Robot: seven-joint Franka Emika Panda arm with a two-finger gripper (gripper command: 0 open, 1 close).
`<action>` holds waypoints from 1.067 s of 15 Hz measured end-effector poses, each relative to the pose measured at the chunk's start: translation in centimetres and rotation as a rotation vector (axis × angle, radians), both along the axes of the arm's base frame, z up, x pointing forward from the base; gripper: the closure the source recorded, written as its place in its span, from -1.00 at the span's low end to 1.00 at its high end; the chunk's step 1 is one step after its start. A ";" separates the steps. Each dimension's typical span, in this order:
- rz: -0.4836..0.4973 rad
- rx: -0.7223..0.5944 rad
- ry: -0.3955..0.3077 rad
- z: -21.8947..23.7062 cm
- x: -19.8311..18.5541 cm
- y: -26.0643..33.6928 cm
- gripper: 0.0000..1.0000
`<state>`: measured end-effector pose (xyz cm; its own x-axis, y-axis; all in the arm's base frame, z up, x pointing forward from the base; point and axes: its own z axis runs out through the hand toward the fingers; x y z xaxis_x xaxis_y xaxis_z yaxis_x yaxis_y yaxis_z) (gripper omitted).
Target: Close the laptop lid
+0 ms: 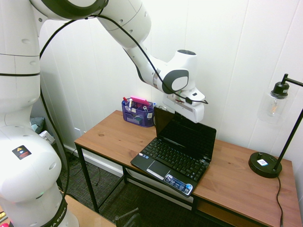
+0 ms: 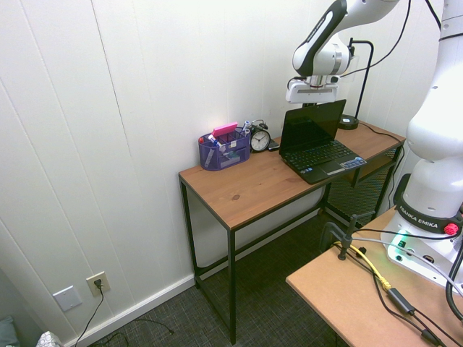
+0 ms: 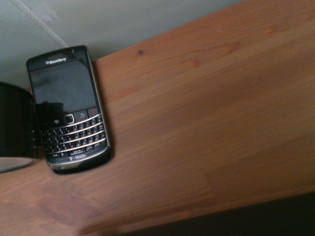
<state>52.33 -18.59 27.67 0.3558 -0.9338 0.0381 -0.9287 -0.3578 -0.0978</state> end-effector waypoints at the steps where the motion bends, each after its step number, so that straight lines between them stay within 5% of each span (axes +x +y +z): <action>1: -0.003 0.004 0.008 -0.2 -0.5 0.0 1.00; 16: -0.073 0.080 0.111 -8.3 -8.3 1.8 1.00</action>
<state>44.02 -16.75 19.41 0.2849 -0.9558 -0.0732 -0.9586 -0.2843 -0.0180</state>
